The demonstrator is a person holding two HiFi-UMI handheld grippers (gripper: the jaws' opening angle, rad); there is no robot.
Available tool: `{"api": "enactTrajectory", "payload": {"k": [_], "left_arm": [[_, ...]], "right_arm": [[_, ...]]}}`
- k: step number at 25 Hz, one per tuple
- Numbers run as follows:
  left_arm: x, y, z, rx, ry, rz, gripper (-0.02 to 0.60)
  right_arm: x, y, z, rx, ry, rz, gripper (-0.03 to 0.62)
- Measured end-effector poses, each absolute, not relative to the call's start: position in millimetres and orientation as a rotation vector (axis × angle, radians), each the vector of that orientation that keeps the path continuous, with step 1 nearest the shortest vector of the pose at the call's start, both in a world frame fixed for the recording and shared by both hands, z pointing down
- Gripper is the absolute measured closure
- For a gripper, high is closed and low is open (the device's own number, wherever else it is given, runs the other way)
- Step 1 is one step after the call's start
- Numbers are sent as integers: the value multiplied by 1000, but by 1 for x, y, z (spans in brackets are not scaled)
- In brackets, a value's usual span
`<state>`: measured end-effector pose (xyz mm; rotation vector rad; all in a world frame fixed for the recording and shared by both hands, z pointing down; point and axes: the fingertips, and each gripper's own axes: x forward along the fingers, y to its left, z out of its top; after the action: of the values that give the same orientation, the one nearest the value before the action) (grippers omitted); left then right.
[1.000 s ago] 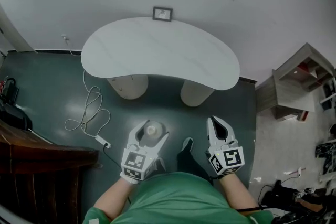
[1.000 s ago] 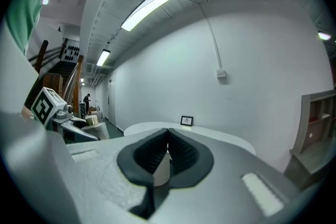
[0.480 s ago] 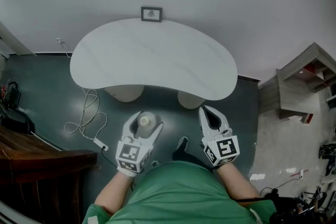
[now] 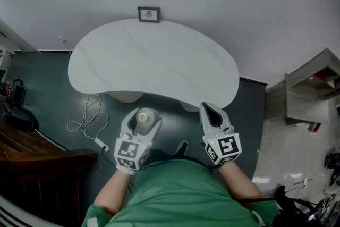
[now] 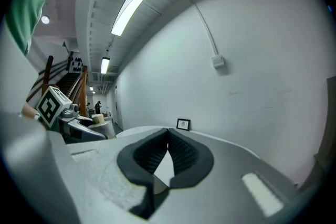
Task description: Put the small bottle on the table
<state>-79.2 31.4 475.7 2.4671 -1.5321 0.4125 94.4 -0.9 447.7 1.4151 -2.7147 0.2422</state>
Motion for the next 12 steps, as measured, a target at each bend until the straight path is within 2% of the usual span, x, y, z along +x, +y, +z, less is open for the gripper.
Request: {"api": "enactTrajectory", "payload": {"k": [12], "left_arm": [[-67, -39, 489, 2456, -1541, 474, 238]], "right_arm": [[116, -53, 458, 1421, -2703, 281, 591]]}}
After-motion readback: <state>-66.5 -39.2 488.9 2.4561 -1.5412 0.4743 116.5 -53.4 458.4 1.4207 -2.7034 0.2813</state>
